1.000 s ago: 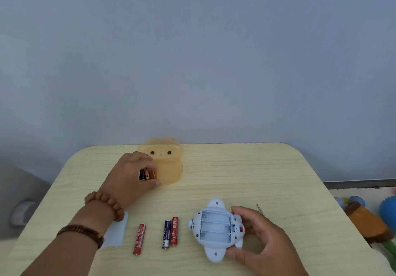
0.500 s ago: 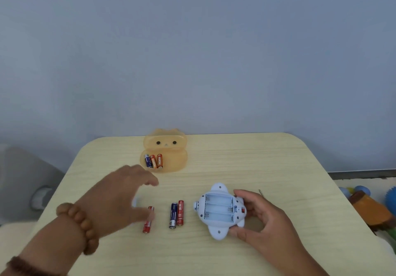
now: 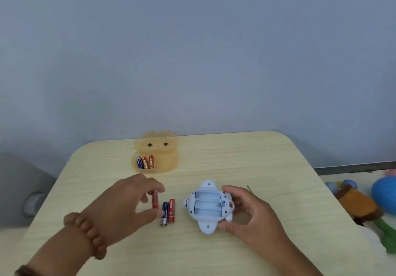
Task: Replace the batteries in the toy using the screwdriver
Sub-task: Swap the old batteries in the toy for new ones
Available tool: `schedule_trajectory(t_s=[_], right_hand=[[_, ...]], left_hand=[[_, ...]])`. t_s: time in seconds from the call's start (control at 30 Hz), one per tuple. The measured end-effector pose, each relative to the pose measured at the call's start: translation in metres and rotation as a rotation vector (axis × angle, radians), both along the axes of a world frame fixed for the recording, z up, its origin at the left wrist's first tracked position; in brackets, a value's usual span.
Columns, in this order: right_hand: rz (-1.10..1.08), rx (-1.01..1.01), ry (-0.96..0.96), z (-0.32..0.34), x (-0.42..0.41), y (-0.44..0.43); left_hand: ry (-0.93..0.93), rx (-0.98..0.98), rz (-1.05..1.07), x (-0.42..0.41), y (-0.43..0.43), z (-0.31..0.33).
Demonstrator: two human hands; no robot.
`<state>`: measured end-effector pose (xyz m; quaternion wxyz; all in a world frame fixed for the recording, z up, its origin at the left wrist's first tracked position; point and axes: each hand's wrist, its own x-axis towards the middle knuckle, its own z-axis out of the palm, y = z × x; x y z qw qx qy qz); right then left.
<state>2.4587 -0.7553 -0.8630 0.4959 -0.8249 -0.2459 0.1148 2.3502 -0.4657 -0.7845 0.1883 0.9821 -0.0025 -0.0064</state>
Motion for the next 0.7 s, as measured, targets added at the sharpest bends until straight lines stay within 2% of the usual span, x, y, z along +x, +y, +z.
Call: schedule_trajectory(t_s=[0.07, 0.13, 0.4, 0.53, 0.7], right_hand=[[0.008, -0.006, -0.006, 0.000, 0.000, 0.000], [0.014, -0.011, -0.014, 0.000, 0.000, -0.001], [0.014, -0.012, -0.030, 0.002, 0.000, -0.001], [0.016, -0.013, -0.027, 0.002, 0.000, -0.001], [0.022, -0.006, -0.011, 0.003, -0.001, -0.001]], left_hand=[[-0.106, -0.156, -0.001, 0.004, -0.016, 0.008], [-0.162, -0.212, -0.013, 0.011, -0.038, 0.012], [-0.459, 0.100, -0.045, 0.051, -0.082, -0.013], [-0.480, 0.132, -0.079, 0.056, -0.081, -0.026], [-0.439, 0.026, -0.073, 0.055, -0.082, -0.032]])
